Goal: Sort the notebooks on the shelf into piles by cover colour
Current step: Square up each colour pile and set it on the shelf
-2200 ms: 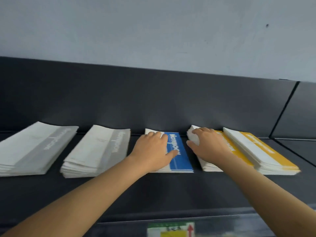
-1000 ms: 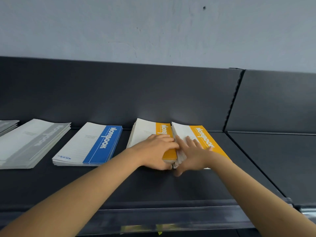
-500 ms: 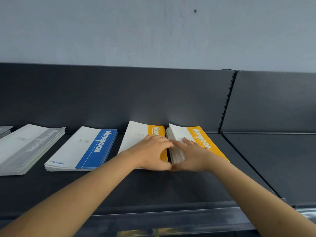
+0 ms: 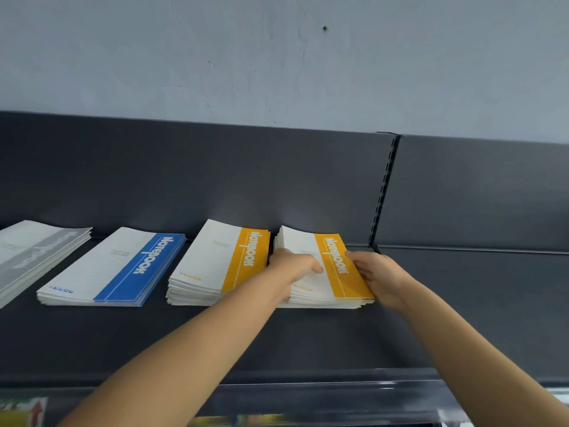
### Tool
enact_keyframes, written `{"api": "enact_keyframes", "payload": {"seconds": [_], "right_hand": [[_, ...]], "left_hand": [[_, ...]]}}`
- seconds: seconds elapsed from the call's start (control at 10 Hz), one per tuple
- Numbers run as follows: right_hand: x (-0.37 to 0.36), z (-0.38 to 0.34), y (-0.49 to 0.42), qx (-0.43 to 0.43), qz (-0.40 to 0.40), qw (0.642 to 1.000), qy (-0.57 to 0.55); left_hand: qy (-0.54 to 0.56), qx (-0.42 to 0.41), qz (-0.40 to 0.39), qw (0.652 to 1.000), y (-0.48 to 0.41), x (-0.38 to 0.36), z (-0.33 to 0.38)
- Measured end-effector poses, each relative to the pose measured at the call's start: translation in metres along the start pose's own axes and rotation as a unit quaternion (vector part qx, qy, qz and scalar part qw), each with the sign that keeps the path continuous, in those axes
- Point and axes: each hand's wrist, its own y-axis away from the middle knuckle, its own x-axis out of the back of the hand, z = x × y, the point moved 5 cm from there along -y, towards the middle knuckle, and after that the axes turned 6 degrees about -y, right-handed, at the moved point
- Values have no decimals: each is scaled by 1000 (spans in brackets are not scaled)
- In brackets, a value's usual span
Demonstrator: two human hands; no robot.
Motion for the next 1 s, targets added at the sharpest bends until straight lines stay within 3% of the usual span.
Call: {"api": "enact_keyframes", "payload": {"seconds": [0.6,0.8,0.9,1.0], "right_hand": [[8,4,10,13,-36,997,67],[8,-1,6,42,1,987,158],[-6,-9,8,65,21,957,280],[-13,-14,9,92,92,893,431]], "left_hand": [[102,-52,-55,992,12,-18,-3],[-43,-116,-38,992,16,-13,3],[-186,-174,14,967,28,-3,14],[-246,-227,44,941,39,11,18]]}}
